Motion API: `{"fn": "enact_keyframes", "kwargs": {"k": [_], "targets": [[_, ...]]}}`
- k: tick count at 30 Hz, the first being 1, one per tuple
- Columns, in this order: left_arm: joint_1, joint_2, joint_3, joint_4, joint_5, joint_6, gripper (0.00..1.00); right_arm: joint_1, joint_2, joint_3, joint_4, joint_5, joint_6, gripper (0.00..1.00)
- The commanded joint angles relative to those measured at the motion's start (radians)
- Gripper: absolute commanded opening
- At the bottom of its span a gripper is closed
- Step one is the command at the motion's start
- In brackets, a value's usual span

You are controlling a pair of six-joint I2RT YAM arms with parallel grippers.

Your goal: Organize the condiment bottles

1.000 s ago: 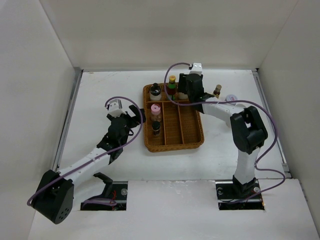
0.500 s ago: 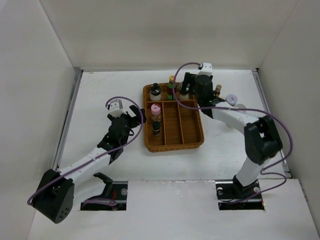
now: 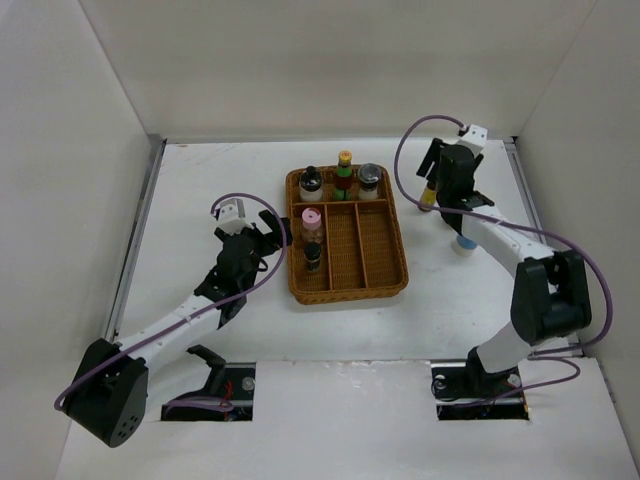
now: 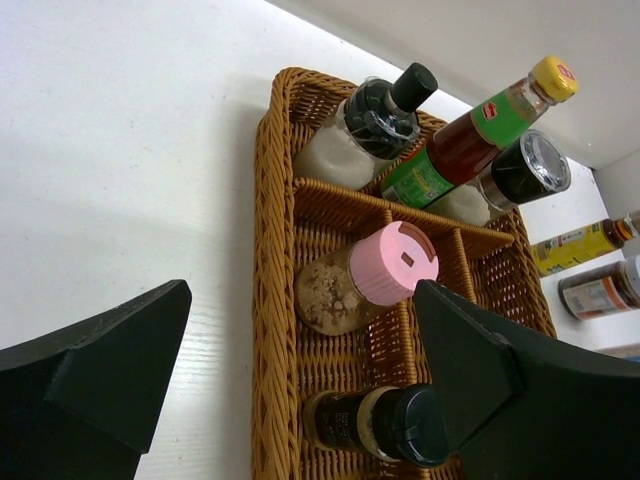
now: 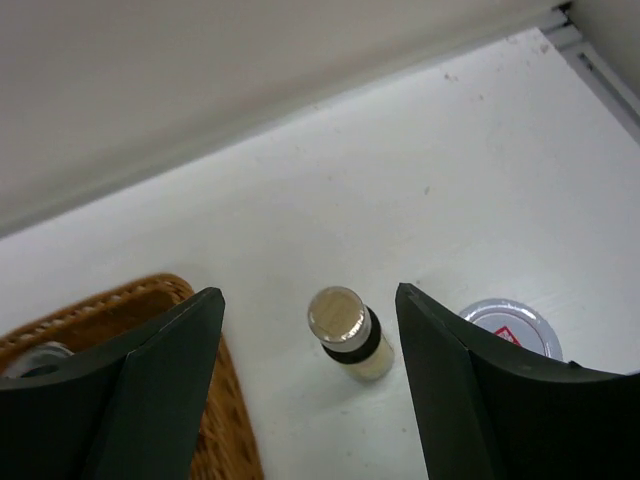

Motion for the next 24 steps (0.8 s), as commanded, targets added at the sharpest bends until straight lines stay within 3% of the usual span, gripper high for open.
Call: {"fn": "enact_keyframes", "kwargs": {"k": [1, 9, 13, 16, 19, 24], "targets": [[-0.004, -0.014, -0.005, 0.054, 0.009, -0.010, 0.97, -0.017, 0.041, 0.039, -0.060, 0.018, -0.008, 0.76], [-0.001, 0.006, -0.002, 0.054, 0.009, -0.010, 0.97, -0.020, 0.140, 0.104, -0.082, -0.054, -0.008, 0.71], [0.001, -0.002, -0.005, 0.054, 0.008, -0.010, 0.97, -0.029, 0.173, 0.118, -0.067, -0.053, -0.006, 0.55], [0.005, 0.011, -0.007, 0.060, 0.009, -0.010, 0.97, -0.026, 0.175, 0.105, -0.019, -0.044, -0.034, 0.37], [0.001, 0.014, -0.005, 0.061, 0.009, -0.010, 0.97, -0.022, 0.114, 0.076, 0.001, 0.016, -0.048, 0.24], [0.005, 0.005, -0.010, 0.063, 0.009, -0.011, 0.97, 0.055, -0.104, 0.001, 0.027, 0.038, -0.069, 0.23]]}}
